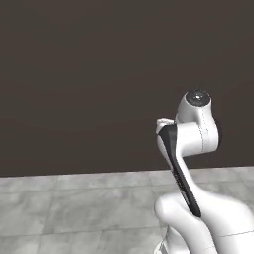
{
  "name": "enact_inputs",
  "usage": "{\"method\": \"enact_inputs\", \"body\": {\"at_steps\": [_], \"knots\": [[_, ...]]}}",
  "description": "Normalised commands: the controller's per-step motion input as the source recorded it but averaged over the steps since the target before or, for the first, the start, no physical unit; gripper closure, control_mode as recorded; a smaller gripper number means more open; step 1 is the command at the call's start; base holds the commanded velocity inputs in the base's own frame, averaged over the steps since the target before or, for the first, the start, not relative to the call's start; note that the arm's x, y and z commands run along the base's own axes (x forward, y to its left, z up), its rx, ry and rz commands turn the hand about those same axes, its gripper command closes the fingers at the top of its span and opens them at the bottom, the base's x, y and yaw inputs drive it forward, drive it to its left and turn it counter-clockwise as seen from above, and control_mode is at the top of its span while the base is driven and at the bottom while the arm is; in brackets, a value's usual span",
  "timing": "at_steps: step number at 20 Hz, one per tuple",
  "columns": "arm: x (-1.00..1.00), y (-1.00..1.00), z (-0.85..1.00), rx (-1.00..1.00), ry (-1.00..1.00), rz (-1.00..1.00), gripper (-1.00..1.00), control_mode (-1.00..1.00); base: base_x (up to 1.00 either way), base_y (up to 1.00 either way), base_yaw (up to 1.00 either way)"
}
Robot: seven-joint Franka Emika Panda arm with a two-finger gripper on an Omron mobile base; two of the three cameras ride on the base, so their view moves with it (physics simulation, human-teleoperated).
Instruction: Pick the banana and mango from the fridge and place them on the plate next to the blender to make a fruit smoothie.
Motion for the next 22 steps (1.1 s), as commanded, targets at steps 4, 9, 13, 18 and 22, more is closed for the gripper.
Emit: {"method": "enact_inputs", "body": {"at_steps": [4, 9, 13, 18, 22], "knots": [[0.0, 0.0, 0.0, 0.0, 0.0, 0.0, -1.0, 1.0, 0.78, 0.16, -0.63], [0.0, 0.0, 0.0, 0.0, 0.0, 0.0, -1.0, 1.0, 0.36, 0.17, -0.8], [0.0, 0.0, 0.0, 0.0, 0.0, 0.0, -1.0, 1.0, 0.21, 0.06, -0.84], [0.0, 0.0, 0.0, 0.0, 0.0, 0.0, -1.0, 1.0, 0.38, 0.11, -0.78], [0.0, 0.0, 0.0, 0.0, 0.0, 0.0, -1.0, 1.0, 0.57, 0.2, -0.71]]}}
